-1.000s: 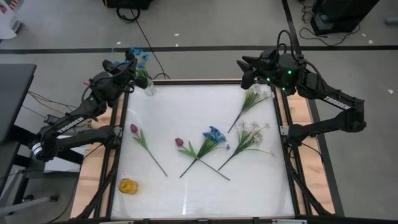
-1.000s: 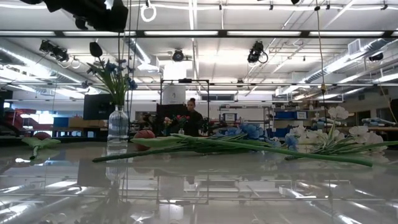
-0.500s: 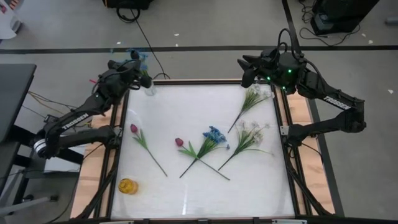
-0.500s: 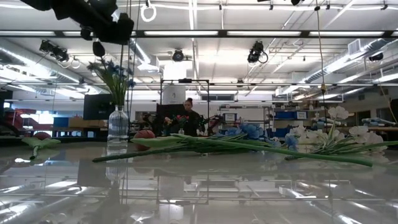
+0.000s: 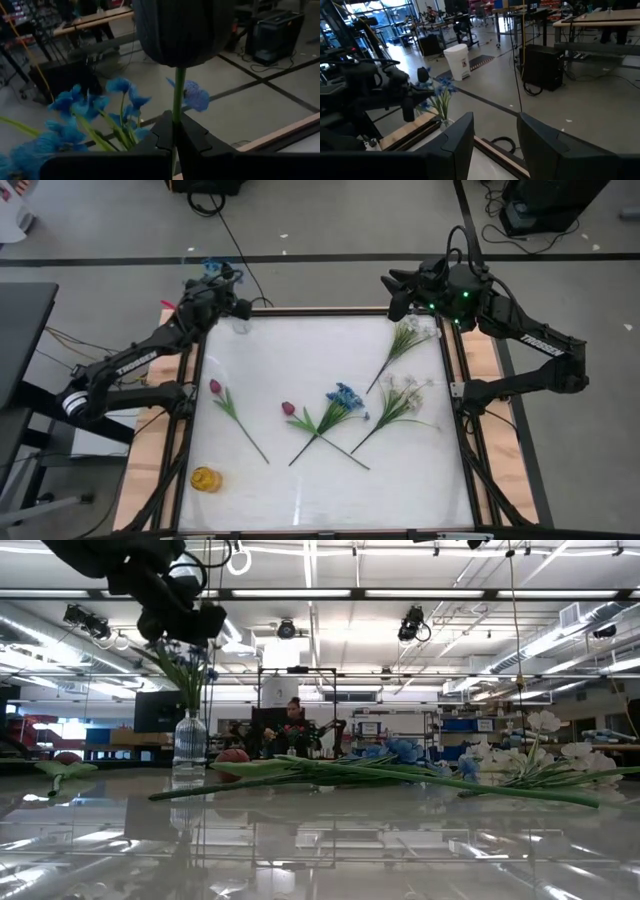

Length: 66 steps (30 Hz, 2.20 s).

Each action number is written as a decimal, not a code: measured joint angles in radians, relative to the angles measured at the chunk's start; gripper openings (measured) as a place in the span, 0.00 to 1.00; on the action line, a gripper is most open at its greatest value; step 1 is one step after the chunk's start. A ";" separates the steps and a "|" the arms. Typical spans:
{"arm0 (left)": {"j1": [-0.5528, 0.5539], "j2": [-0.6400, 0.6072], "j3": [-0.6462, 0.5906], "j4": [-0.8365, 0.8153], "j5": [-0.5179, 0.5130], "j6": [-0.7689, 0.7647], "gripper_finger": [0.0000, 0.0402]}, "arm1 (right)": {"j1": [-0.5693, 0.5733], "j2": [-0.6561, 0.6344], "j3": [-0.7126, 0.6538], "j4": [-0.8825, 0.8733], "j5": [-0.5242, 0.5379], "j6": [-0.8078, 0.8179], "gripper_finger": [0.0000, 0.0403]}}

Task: Sort flowers into vase by color
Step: Put the black tulip into the transparent vase

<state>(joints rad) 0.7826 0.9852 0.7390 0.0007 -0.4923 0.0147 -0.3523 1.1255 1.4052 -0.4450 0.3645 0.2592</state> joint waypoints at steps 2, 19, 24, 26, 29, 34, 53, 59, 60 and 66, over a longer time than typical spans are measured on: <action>0.005 0.010 0.000 0.001 0.000 -0.016 0.03 | 0.000 0.000 0.000 -0.001 0.000 0.000 0.40; 0.004 0.007 0.034 -0.133 0.000 -0.100 0.43 | -0.003 0.000 0.000 -0.006 -0.040 0.037 0.40; 0.000 0.007 0.125 -0.185 0.003 -0.054 0.57 | -0.003 0.001 0.000 -0.006 -0.057 0.057 0.40; 0.000 0.007 0.168 -0.232 0.003 -0.048 0.62 | -0.002 0.001 0.000 -0.006 -0.063 0.061 0.40; 0.000 0.008 0.242 -0.340 0.003 -0.047 0.69 | -0.002 0.001 0.000 -0.006 -0.076 0.079 0.40; 0.000 0.008 0.365 -0.487 0.000 -0.002 0.77 | -0.002 0.001 0.000 -0.006 -0.079 0.080 0.40; -0.001 -0.020 0.271 -0.555 0.000 -0.085 0.78 | -0.002 0.001 0.000 -0.006 -0.159 0.087 0.40; 0.060 -0.013 0.253 -0.587 -0.003 -0.176 0.80 | -0.002 0.001 0.000 -0.006 -0.199 0.101 0.41; 0.067 -0.011 0.252 -0.588 -0.003 -0.181 0.81 | -0.002 0.001 0.000 -0.005 -0.205 0.101 0.41; 0.053 -0.023 0.350 -0.693 0.014 -0.155 0.82 | -0.002 0.001 0.000 -0.005 -0.236 0.111 0.46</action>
<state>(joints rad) 0.8352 0.9624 1.0888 -0.6927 -0.4785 -0.1400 -0.3538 1.1267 1.4052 -0.4503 0.1282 0.3704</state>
